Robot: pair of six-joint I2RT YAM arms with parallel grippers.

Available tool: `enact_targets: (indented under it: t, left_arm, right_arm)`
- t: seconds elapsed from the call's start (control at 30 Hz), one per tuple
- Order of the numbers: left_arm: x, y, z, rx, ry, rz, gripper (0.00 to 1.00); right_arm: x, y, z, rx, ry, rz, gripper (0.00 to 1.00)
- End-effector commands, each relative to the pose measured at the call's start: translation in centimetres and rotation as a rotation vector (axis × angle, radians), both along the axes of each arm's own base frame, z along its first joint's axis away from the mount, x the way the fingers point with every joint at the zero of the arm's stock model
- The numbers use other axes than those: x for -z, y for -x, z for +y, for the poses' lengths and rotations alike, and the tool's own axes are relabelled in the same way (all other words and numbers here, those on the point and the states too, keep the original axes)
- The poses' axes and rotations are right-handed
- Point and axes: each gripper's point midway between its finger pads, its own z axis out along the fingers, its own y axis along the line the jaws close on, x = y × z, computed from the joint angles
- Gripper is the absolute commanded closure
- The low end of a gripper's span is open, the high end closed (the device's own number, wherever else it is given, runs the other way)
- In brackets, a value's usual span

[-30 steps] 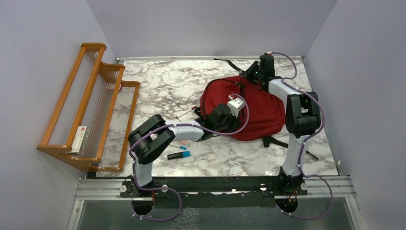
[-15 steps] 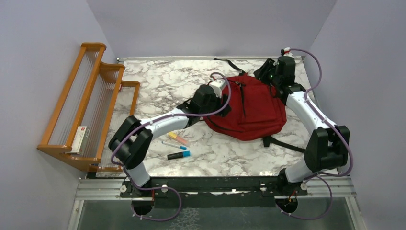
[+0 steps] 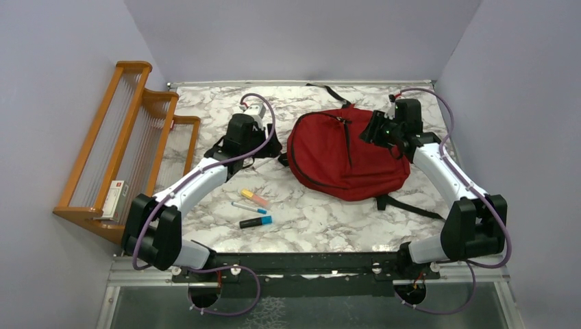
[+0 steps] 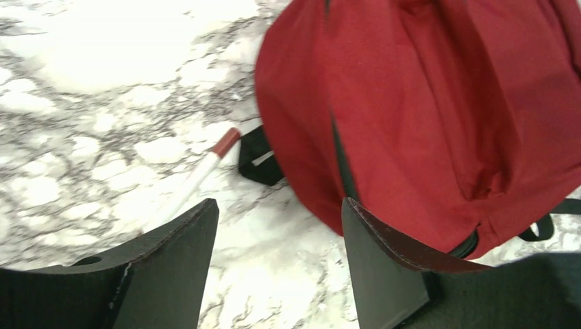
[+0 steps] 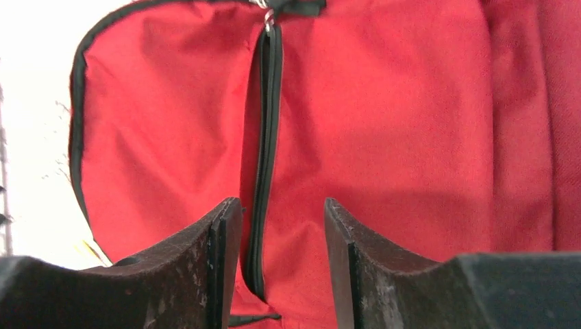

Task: Pack the student bag
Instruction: Unzip the student bag at the center of the board, then pick up the stationery from the center of the board.

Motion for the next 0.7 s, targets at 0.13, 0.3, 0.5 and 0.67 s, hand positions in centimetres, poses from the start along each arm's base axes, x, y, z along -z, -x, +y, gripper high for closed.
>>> enact_targets:
  t: [0.13,0.3,0.5,0.67]
  left_arm:
    - [-0.2,-0.5,4.3,-0.056,-0.084,0.004,0.30]
    - [-0.2,-0.8,4.2,-0.045,-0.035,0.013,0.31]
    - [0.0,-0.7,4.3,-0.040,-0.027,0.021,0.30]
    - [-0.3,-0.7,4.5,-0.042,-0.031,0.013,0.30]
  right_arm:
    - [2.6,3.5,0.3,-0.129,0.047,0.105,0.35]
    - [4.0,2.9,0.2,-0.140,0.080,0.153,0.34]
    - [4.5,0.4,0.5,-0.132,0.137,0.146,0.33]
    - [5.5,-1.4,1.2,-0.137,0.184,0.167,0.33]
